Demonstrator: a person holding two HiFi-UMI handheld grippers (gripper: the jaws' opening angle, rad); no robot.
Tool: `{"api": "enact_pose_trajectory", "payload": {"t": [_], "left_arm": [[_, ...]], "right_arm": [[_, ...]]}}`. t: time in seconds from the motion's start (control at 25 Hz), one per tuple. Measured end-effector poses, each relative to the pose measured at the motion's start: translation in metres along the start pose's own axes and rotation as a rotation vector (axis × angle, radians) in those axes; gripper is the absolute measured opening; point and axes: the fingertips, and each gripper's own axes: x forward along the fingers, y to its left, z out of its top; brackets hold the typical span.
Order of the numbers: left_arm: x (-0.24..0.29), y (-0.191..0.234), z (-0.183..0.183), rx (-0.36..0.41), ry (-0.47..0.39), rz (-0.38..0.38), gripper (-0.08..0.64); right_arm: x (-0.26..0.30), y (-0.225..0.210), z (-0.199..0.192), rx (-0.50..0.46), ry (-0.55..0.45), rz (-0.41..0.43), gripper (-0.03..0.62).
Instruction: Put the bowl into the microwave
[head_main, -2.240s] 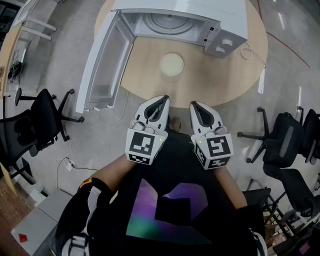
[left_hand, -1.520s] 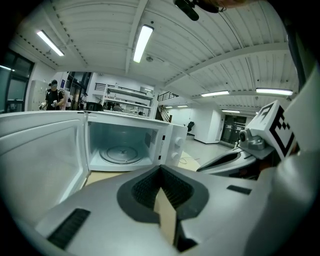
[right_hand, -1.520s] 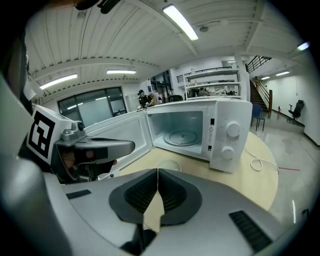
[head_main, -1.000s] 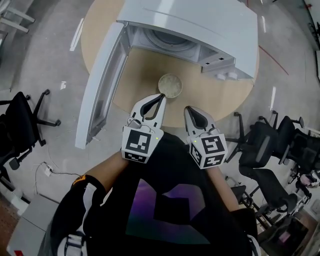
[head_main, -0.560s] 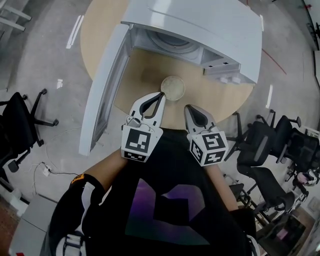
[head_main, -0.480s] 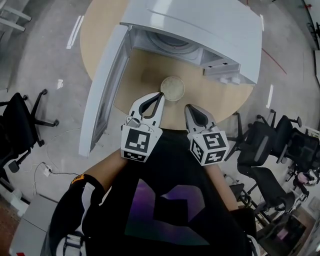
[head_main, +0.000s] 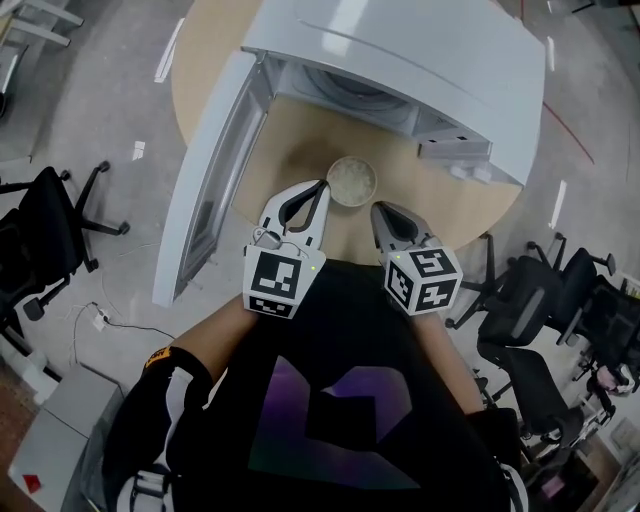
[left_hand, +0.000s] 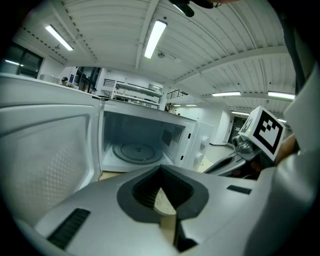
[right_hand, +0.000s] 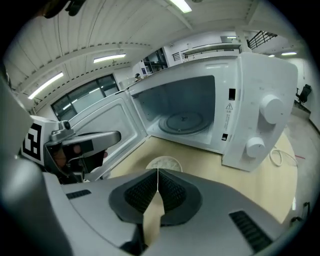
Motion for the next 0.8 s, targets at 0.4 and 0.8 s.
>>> {"api": "enact_pose_trajectory", "payload": {"t": [0.4, 0.8], "left_arm": [[0.022, 0.003, -0.029, -0.03, 0.087, 0.037, 0.046], [0.04, 0.01, -0.042, -0.024, 0.136, 0.053, 0.046]], "right_arm": [[0.027, -0.018, -0.031, 0.177, 0.112, 0.104, 0.017], [0.042, -0.026, -0.042, 0.287, 0.148, 0.166, 0.018]]}}
